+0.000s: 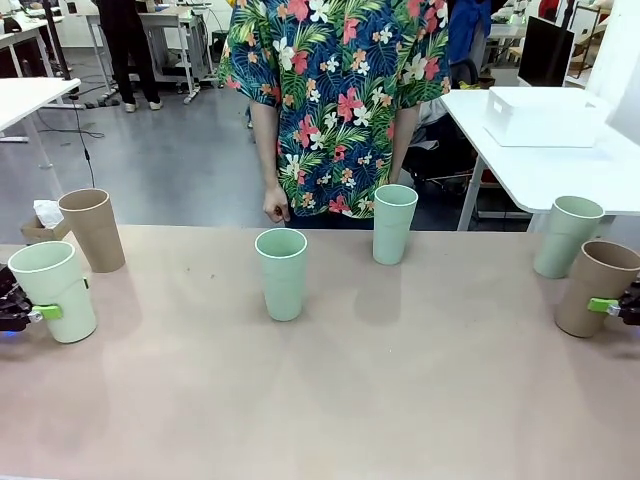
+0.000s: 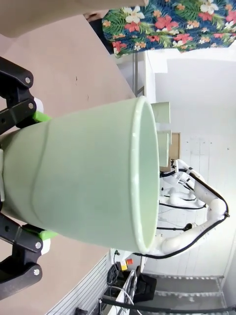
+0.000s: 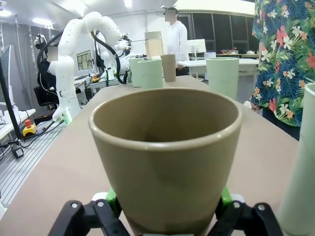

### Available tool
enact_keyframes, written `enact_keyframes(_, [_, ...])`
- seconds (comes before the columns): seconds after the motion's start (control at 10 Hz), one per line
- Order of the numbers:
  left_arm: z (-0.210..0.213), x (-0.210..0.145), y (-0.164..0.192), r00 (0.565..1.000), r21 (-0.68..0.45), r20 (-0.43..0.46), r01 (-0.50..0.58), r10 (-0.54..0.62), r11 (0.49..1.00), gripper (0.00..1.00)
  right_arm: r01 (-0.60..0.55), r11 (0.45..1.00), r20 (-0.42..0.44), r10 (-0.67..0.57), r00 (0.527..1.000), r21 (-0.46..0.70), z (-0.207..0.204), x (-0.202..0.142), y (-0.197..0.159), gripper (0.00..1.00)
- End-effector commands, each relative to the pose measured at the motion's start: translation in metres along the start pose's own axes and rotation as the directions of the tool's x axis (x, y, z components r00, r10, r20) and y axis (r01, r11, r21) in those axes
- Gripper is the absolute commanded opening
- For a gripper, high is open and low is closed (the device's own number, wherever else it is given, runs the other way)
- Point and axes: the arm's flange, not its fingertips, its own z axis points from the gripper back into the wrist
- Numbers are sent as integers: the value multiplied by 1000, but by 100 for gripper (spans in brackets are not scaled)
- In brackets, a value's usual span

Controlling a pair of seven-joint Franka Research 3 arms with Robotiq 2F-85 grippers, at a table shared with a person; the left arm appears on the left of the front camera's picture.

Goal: Stack the cups and store them in the basket.
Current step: Pick up two Reusable plastic cups , one in each hand.

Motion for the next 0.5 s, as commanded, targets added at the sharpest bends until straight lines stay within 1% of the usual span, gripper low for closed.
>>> enact_keyframes(0.0, [-1,0,0,1000,5,-8,15,-15,1000,40,-11,1000,-3,11,1000,-15,0,1,-2,55])
enact_keyframes(0.4, [-1,0,0,1000,5,-8,15,-15,1000,40,-11,1000,-3,11,1000,-15,0,1,-2,55])
